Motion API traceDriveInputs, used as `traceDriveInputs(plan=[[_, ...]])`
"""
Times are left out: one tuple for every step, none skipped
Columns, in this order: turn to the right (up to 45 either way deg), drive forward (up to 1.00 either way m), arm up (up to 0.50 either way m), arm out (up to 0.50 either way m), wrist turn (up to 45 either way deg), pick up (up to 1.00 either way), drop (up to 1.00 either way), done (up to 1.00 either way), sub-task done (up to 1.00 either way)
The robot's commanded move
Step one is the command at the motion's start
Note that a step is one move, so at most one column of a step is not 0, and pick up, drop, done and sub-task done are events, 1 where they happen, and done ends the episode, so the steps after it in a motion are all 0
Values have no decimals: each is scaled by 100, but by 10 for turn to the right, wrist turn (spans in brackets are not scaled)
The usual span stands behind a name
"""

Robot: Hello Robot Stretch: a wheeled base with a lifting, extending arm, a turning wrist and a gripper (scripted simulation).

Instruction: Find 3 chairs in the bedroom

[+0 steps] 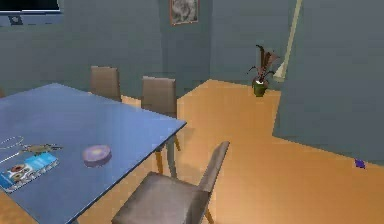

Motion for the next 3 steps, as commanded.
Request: traceDriveInputs(plan=[[0, 0, 0, 0, 0, 0, 0, 0, 100], [450, 0, 0, 0, 0, 0, 0, 0, 0], [450, 0, 0, 0, 0, 0, 0, 0, 0]])
